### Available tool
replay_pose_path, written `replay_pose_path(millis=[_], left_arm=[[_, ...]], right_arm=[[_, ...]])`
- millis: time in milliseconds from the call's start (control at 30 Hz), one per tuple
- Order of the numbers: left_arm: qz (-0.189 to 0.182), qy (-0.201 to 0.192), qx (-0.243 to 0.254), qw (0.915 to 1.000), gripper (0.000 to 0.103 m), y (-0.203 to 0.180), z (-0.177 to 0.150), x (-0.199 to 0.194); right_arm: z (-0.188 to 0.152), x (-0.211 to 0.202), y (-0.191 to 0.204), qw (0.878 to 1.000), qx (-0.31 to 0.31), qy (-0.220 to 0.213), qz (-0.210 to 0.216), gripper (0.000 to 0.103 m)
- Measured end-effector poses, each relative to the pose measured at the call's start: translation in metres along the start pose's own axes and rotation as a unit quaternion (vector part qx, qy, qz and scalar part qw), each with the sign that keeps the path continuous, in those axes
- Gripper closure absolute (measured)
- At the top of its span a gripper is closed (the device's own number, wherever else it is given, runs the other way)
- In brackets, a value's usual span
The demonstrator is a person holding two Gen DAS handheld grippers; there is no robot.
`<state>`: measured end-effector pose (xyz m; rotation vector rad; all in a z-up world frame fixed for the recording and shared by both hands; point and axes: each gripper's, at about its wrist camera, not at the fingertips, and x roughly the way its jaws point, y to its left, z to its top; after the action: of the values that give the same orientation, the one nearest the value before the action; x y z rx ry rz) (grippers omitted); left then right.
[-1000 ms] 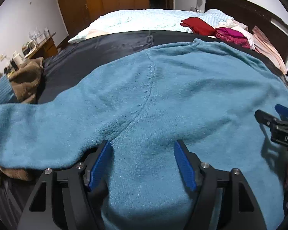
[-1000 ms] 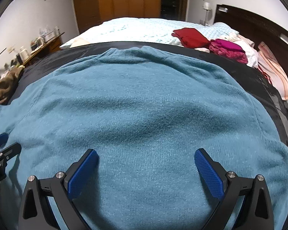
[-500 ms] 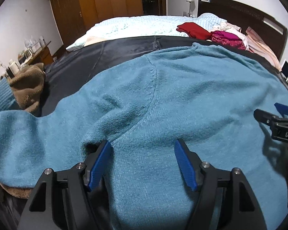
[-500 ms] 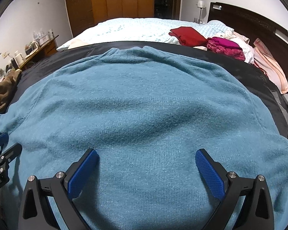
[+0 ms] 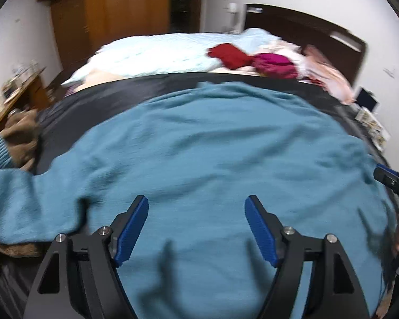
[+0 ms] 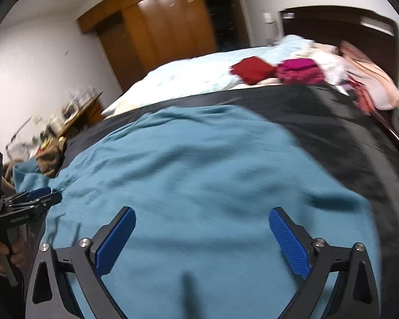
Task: Fold clothes
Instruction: 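Release the sleeve and press the sweater flat with the left gripper, then grasp the other sleeve cuff with the right gripper and lift it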
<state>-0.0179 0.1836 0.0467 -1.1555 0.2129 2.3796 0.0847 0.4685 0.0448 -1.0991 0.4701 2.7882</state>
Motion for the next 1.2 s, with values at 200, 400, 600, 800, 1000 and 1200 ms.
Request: replay_pose_path(millis=[200,400,600,800,1000,1200], left_arm=[[-0.051,0.000,0.016,0.9986,0.024,-0.038,-0.005,0.012],[-0.058,0.023,0.015,0.9979,0.024,-0.043,-0.011,0.033],[-0.057,0.026,-0.001,0.9981,0.024,-0.034,-0.014,0.038],[-0.058,0.039,-0.012,0.9975,0.024,-0.026,-0.019,0.042],[-0.056,0.042,-0.007,0.9975,0.024,-0.027,-0.021,0.045],[-0.053,0.043,-0.007,0.9977,0.024,-0.026,-0.024,0.046]], right_arm=[[-0.048,-0.068,-0.083,0.996,0.069,-0.004,-0.064,0.027],[-0.090,-0.113,-0.120,0.990,0.085,0.007,-0.110,0.028],[-0.109,-0.102,-0.113,0.992,0.052,0.040,-0.110,0.041],[-0.116,-0.088,-0.096,0.993,0.015,0.058,-0.106,0.047],[-0.122,-0.085,-0.074,0.989,-0.034,0.058,-0.130,0.071],[-0.121,-0.081,-0.055,0.982,-0.063,0.061,-0.167,0.086]])
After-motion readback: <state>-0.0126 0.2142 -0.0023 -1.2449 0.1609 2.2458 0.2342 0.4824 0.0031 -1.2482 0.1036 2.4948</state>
